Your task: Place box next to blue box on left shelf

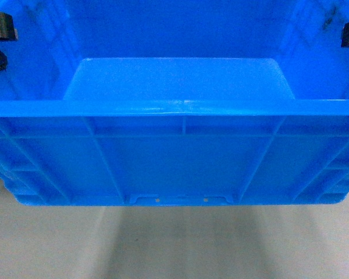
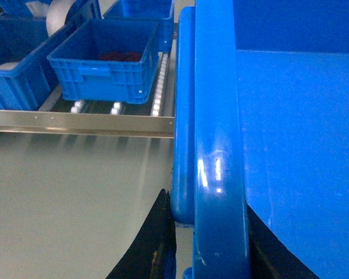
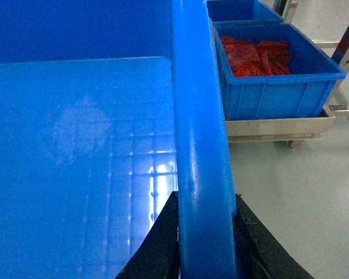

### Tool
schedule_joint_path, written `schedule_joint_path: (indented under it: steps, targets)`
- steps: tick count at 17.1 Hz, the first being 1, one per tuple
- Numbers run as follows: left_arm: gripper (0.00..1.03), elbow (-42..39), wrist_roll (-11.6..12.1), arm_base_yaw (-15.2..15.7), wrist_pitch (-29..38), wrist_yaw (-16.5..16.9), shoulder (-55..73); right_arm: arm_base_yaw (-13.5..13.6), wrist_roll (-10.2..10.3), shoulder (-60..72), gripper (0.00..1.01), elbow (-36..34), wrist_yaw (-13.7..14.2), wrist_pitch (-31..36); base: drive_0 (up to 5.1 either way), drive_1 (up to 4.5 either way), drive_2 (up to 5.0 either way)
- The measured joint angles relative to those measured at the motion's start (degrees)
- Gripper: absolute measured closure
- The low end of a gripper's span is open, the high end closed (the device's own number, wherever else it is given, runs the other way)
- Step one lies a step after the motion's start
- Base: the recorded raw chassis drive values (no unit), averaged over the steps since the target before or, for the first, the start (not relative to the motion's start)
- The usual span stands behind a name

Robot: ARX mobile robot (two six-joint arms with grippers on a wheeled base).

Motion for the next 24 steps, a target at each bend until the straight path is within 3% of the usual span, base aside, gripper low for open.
schedule_joint_path:
  steps: [24]
  targets:
    - [0.85,-0.13,-0.04,0.0,-0.28,0.04,0.0,0.0,0.0,0.02,0.84,-0.02,0.02,-0.33,0.0,0.0,0.0]
